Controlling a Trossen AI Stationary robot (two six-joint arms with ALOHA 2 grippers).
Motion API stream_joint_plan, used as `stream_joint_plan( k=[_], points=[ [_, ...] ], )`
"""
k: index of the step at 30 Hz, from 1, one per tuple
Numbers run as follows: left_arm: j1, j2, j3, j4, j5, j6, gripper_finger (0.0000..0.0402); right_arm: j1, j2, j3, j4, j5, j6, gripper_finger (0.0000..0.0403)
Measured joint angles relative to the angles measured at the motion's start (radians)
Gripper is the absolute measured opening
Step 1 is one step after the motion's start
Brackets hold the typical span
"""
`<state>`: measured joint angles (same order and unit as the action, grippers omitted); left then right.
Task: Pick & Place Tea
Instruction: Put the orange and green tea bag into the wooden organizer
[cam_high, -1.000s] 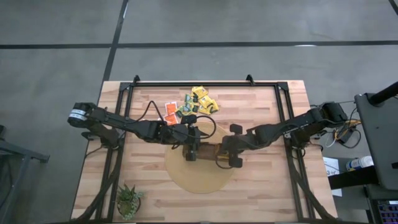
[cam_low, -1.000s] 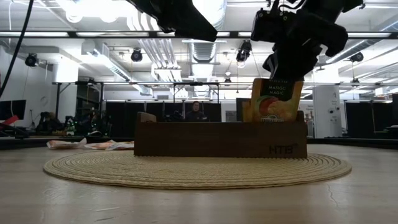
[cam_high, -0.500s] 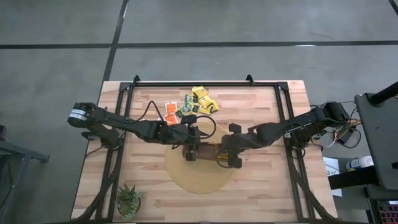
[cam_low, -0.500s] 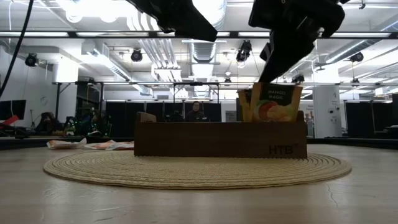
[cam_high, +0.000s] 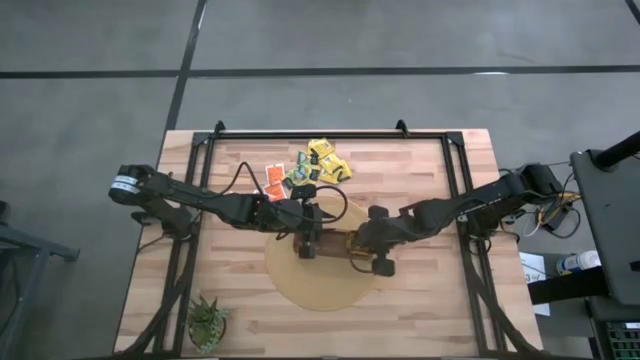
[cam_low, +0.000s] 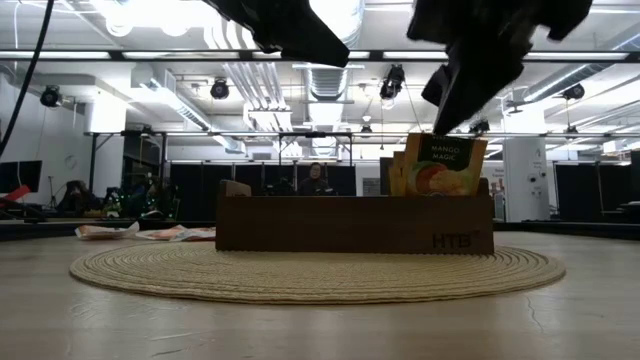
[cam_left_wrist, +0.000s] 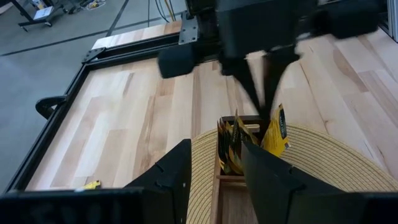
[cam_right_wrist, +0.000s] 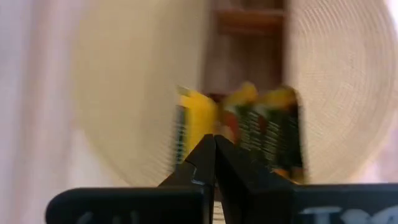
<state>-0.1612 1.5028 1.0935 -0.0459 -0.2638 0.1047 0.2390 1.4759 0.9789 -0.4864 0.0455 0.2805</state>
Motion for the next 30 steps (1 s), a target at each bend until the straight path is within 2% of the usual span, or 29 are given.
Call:
stream_joint_plan(
  k=[8,11,22,30],
  points=[
    [0.000,0.000,0.000,0.000,0.000,0.000,0.0135,0.072,-0.004,0.005,0.067,-0.082,-0.059,0.0008],
    [0.000,0.000,0.000,0.000,0.000,0.000,0.0135,0.080,0.015,-0.002,0.066,-0.076,-0.069,0.0008],
    [0.000,0.000,0.000,0.000,0.000,0.000,0.0135,-0.030,0.070,-0.020,0.074,-0.041,-0.040,0.0008],
    [0.000,0.000,-0.001,0.000,0.000,0.000,0.0135,-0.041,0.125,-0.022,0.073,-0.052,-0.021,0.0008]
  ],
)
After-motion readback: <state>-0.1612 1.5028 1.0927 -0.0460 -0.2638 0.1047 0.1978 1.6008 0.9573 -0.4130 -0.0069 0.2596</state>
